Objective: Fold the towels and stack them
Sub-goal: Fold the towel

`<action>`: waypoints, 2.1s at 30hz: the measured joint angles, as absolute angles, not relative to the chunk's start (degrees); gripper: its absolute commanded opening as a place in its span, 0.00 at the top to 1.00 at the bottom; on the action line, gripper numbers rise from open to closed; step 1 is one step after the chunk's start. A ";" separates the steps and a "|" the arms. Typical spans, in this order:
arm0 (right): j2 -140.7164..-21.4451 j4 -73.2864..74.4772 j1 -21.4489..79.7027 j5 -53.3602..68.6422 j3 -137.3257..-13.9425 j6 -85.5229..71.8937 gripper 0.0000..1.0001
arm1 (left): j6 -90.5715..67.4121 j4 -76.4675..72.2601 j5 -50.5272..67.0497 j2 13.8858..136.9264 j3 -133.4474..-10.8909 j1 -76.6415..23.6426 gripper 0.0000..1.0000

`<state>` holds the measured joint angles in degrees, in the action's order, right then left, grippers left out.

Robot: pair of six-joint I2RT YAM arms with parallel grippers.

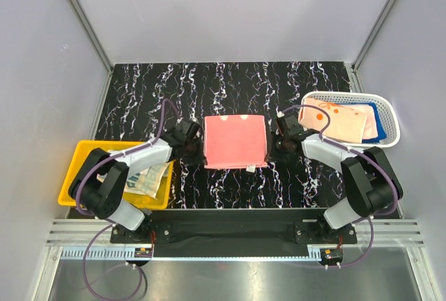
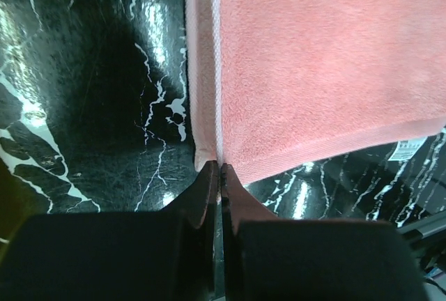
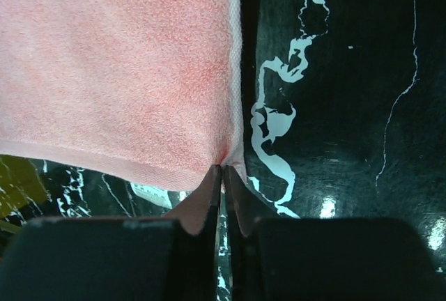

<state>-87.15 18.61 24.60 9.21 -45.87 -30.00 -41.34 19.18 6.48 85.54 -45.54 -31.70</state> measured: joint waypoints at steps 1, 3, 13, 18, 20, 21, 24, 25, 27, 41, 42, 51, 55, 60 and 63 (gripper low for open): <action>-87.44 18.50 24.60 9.23 -45.60 -30.17 0.85 | -41.45 19.00 6.57 86.28 -45.36 -31.83 0.92; -87.57 18.35 24.60 9.21 -45.30 -30.41 0.74 | -41.74 18.74 6.68 87.09 -45.06 -32.01 0.76; -84.38 22.87 24.64 5.85 -49.12 -29.45 0.52 | -40.47 24.80 4.10 83.44 -49.01 -31.81 0.53; -88.07 25.17 24.29 -0.14 -60.16 -27.11 0.48 | -37.93 27.90 2.17 87.00 -61.25 -27.88 0.53; -92.75 24.82 23.59 -1.28 -65.63 -25.93 0.48 | -36.45 27.88 1.63 91.72 -67.79 -26.00 0.55; -95.46 24.93 23.09 -1.63 -68.29 -25.43 0.48 | -35.64 28.14 1.43 94.43 -71.02 -25.19 0.55; -103.20 25.08 21.91 -2.70 -74.96 -23.90 0.48 | -33.30 28.21 1.13 102.74 -78.87 -23.49 0.55; -105.82 25.26 21.58 -3.01 -77.19 -23.42 0.48 | -32.56 28.56 1.06 105.65 -81.19 -23.14 0.55; -110.39 25.65 20.99 -3.38 -80.77 -22.61 0.48 | -31.20 29.93 0.47 111.18 -85.27 -22.83 0.53; -121.08 26.83 19.22 -3.44 -88.55 -20.51 0.52 | -28.03 32.08 -0.95 122.23 -91.57 -21.02 0.53; -121.10 26.79 19.20 -3.40 -88.55 -20.51 0.52 | -28.03 31.88 -1.04 122.41 -91.57 -20.95 0.53; -121.10 23.33 18.72 -1.41 -88.09 -20.51 0.59 | -28.10 28.53 -0.82 122.54 -91.00 -20.75 0.55; -121.10 22.20 18.52 0.10 -88.03 -20.53 0.60 | -28.10 27.22 -0.64 122.76 -90.91 -20.58 0.56; -121.10 21.37 18.20 1.28 -87.92 -20.53 0.63 | -28.21 25.15 0.19 122.76 -90.24 -20.36 0.60; -121.10 20.84 17.93 1.93 -87.61 -20.53 0.65 | -28.45 24.21 0.67 122.76 -89.93 -20.18 0.63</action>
<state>-121.10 20.84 17.93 1.93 -87.61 -20.53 -28.45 24.21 0.67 122.76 -89.93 -20.18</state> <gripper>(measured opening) 0.362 0.389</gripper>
